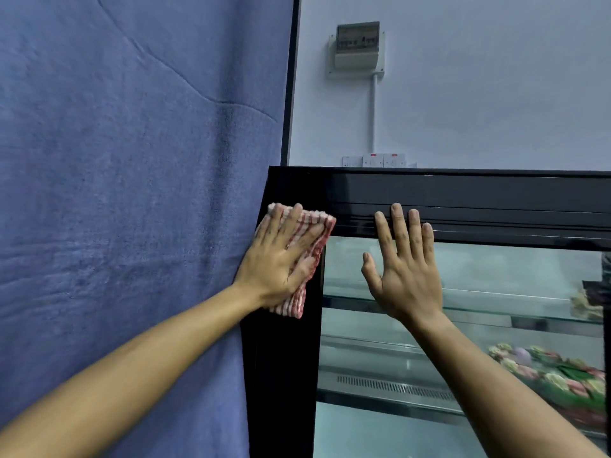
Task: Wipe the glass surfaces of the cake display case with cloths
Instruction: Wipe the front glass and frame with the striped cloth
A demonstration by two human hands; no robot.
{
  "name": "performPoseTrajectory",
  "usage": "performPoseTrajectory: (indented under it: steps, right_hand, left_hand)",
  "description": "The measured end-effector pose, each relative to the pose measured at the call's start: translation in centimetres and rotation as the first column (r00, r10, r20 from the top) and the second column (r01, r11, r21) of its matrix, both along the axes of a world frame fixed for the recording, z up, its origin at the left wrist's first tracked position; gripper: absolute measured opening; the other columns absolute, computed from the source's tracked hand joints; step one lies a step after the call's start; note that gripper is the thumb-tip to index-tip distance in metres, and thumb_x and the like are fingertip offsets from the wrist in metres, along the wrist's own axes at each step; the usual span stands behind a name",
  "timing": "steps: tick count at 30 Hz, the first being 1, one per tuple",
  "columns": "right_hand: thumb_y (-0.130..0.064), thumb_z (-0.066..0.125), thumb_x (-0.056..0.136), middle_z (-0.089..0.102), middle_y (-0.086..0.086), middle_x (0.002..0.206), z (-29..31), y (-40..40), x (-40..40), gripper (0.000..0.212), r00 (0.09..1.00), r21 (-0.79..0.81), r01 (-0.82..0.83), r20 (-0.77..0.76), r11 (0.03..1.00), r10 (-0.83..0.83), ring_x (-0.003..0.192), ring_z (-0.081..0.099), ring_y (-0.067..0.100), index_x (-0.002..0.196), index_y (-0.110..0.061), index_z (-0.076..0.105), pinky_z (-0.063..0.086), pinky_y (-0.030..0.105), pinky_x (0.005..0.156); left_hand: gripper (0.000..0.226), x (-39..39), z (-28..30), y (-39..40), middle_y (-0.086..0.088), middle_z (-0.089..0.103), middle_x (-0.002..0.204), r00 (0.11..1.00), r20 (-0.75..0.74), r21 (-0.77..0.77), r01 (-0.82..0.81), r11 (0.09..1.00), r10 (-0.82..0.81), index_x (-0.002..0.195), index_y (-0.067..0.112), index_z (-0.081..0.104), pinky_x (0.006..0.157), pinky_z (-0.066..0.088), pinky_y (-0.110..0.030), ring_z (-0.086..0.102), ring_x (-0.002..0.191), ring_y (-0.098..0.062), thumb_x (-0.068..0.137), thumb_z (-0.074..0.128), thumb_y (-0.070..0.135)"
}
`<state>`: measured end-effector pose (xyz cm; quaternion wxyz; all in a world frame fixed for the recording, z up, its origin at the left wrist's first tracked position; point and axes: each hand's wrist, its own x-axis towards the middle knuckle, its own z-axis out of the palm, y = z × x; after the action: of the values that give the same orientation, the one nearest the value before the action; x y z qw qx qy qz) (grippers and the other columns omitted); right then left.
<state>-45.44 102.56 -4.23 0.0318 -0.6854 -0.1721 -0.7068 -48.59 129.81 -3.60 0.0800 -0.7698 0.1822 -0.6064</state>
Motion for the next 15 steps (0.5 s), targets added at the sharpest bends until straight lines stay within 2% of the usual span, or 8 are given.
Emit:
performPoseTrajectory:
  steps: [4, 7, 11, 15]
  right_hand:
    - [-0.045, 0.041, 0.101, 0.014, 0.015, 0.171, -0.2, 0.0, 0.1, 0.072, 1.0, 0.0, 0.003, 0.011, 1.0, -0.003, 0.159, 0.008, 0.037, 0.164, -0.014, 0.024, 0.014, 0.057, 0.127]
    - [-0.046, 0.041, 0.101, 0.013, 0.015, 0.171, -0.1, 0.1, 0.1, 0.073, 1.0, -0.009, 0.021, 0.008, 1.0, -0.02, 0.159, 0.008, 0.037, 0.164, -0.014, 0.022, 0.013, 0.056, 0.128]
    - [-0.046, 0.041, 0.102, 0.015, 0.016, 0.171, 0.0, 0.1, 0.2, 0.072, 1.0, 0.003, 0.026, 0.01, 1.0, -0.026, 0.159, 0.01, 0.038, 0.164, -0.013, 0.024, 0.014, 0.057, 0.127]
    - [-0.044, 0.041, 0.102, 0.016, 0.017, 0.171, 0.0, 0.2, 0.2, 0.071, 1.0, 0.004, 0.022, 0.011, 1.0, -0.022, 0.158, 0.011, 0.04, 0.163, -0.013, 0.025, 0.015, 0.058, 0.126]
  left_hand:
    - [0.063, -0.1, 6.1, 0.3, -0.013, 0.001, 0.174, 0.998, 0.016, -0.013, -0.054, 0.998, 0.055, 0.164, 0.035, 0.015, 0.129, -0.007, -0.051, -0.006, 0.159, -0.043, 0.105, 0.033, 0.048]
    - [0.062, -0.2, 5.6, -0.8, -0.014, 0.001, 0.174, 0.999, 0.008, -0.077, -0.03, 0.997, 0.031, 0.165, 0.033, 0.013, 0.129, -0.012, -0.047, -0.007, 0.159, -0.042, 0.106, 0.03, 0.046]
    - [0.063, -0.4, -1.4, -2.0, -0.012, 0.002, 0.174, 0.998, 0.015, -0.138, 0.055, 0.989, -0.054, 0.166, 0.025, 0.021, 0.13, 0.001, -0.055, -0.006, 0.16, -0.037, 0.106, 0.033, 0.042]
    - [0.067, -1.3, -13.4, -1.9, -0.011, 0.005, 0.175, 0.995, -0.063, -0.127, 0.066, 0.99, -0.074, 0.166, 0.025, 0.022, 0.125, 0.012, -0.062, 0.002, 0.16, -0.04, 0.103, 0.038, 0.041]
